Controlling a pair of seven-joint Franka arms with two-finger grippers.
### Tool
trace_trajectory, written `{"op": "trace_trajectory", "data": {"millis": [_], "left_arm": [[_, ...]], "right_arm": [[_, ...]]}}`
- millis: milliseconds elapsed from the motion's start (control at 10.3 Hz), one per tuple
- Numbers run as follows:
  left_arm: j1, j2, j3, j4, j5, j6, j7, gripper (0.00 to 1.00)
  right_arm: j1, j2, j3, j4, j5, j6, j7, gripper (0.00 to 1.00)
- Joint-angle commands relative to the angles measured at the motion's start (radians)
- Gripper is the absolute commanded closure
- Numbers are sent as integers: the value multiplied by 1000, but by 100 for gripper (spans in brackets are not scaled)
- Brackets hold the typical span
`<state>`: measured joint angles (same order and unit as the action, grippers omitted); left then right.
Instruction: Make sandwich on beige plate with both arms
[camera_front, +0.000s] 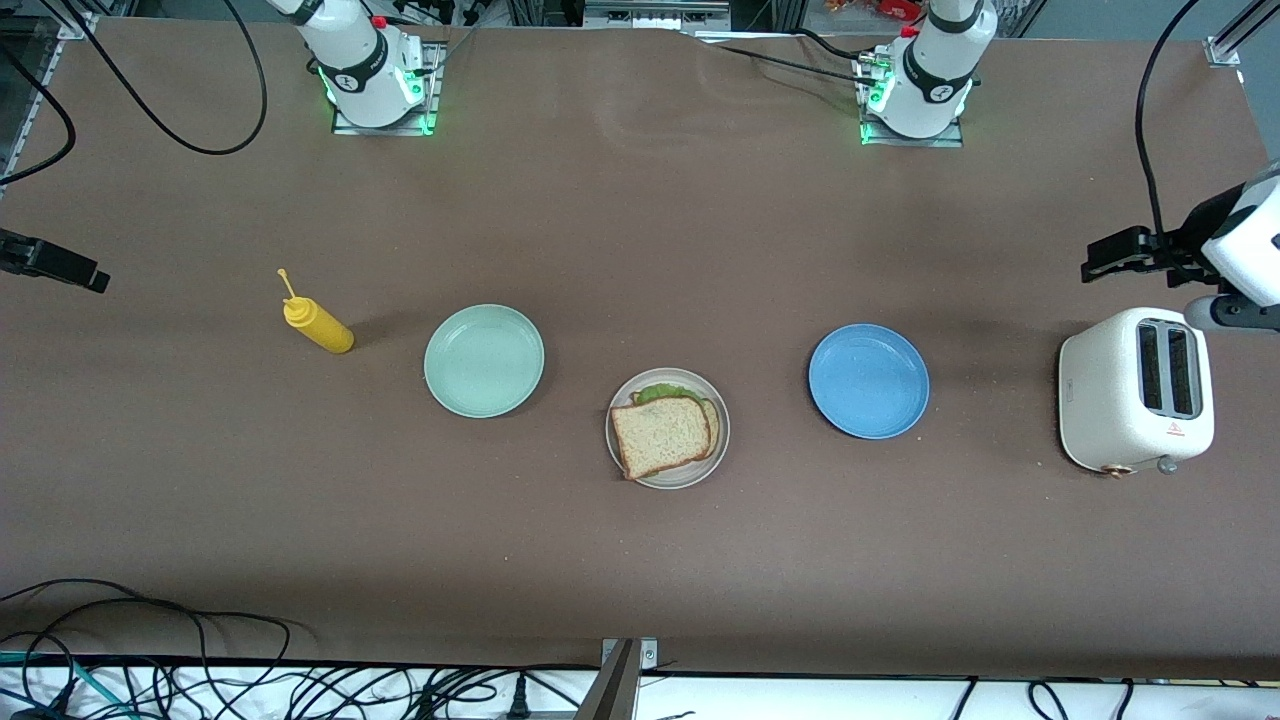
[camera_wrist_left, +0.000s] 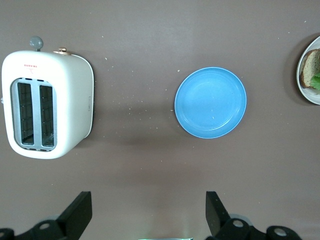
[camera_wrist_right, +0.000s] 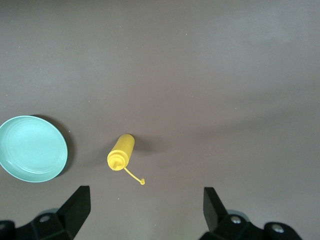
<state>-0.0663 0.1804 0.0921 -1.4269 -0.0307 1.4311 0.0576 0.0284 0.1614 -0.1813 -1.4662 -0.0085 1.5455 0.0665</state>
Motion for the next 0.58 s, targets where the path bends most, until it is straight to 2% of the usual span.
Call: {"op": "trace_trajectory", "data": {"millis": [0, 486], "left_arm": [[-7, -2, -5, -12, 38, 12, -7, 0], [-9, -2, -11, -13, 41, 12, -8, 0]], "right_arm": [[-7, 13, 8, 17, 16, -2, 15, 0], [-7, 23, 8, 17, 16, -1, 15, 0]]}}
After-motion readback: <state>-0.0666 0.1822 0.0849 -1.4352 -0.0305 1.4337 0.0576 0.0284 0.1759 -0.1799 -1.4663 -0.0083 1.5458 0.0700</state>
